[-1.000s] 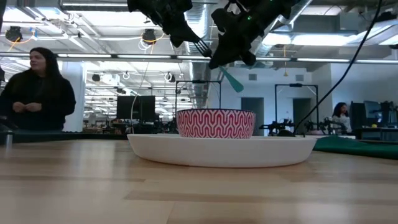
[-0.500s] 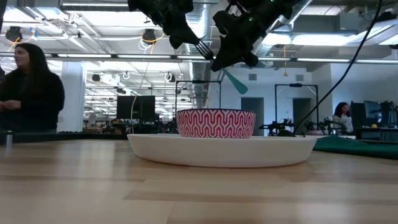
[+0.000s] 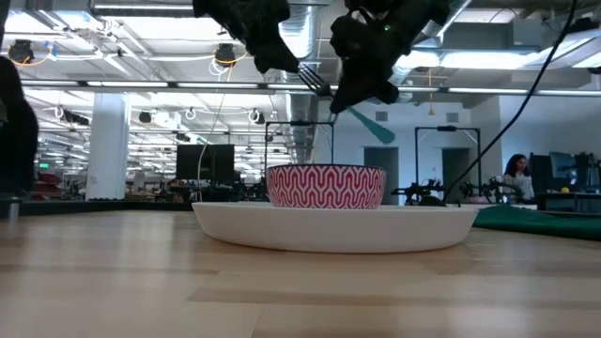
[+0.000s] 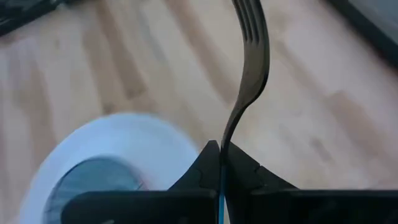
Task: Set table place
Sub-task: Put the blue fork on the right side of the white plate
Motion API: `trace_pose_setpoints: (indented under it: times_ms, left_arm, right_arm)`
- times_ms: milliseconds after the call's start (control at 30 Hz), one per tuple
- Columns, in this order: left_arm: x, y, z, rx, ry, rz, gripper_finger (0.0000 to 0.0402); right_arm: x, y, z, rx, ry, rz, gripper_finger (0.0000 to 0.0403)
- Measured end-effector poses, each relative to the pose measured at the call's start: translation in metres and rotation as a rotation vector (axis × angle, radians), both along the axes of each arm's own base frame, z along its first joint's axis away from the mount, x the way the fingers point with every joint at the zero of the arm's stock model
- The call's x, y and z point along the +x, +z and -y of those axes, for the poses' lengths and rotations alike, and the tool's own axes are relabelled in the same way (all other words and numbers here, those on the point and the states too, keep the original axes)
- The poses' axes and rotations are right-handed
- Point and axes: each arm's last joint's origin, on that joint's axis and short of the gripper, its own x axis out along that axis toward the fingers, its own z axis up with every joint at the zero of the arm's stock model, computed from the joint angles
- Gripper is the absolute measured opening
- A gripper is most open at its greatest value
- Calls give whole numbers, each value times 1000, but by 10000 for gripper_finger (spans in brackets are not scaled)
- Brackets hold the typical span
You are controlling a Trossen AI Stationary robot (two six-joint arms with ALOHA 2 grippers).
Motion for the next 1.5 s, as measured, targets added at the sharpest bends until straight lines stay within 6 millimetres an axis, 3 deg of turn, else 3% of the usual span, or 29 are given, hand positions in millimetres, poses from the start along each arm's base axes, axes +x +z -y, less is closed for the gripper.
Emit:
trace_pose_setpoints:
  times_ms: [167, 333, 567, 700, 1000, 1267, 1500]
  left_arm:
    - [-8, -7, -4, 30, 92, -120, 158]
    - [-18, -22, -11, -38, 101, -191, 171]
    - [-31, -57, -22, -136, 93, -234, 171]
    - [-36, -75, -28, -149, 111, -235, 171]
    - [-41, -105, -30, -178, 118, -223, 171]
    - [-40, -106, -28, -208, 133, -221, 171]
    - [-38, -106, -25, -224, 135, -224, 171]
  right_arm:
    - [-21, 2, 1, 155, -71, -115, 23]
    - [-46, 9, -6, 244, -167, -229, 23]
    - [-87, 9, -24, 391, -269, -101, 23]
    - [-105, -12, -38, 482, -319, 31, 23]
    - [-131, -85, -67, 597, -441, 141, 23]
    - [-144, -123, -88, 656, -529, 149, 23]
    - [-149, -142, -106, 736, -592, 164, 23]
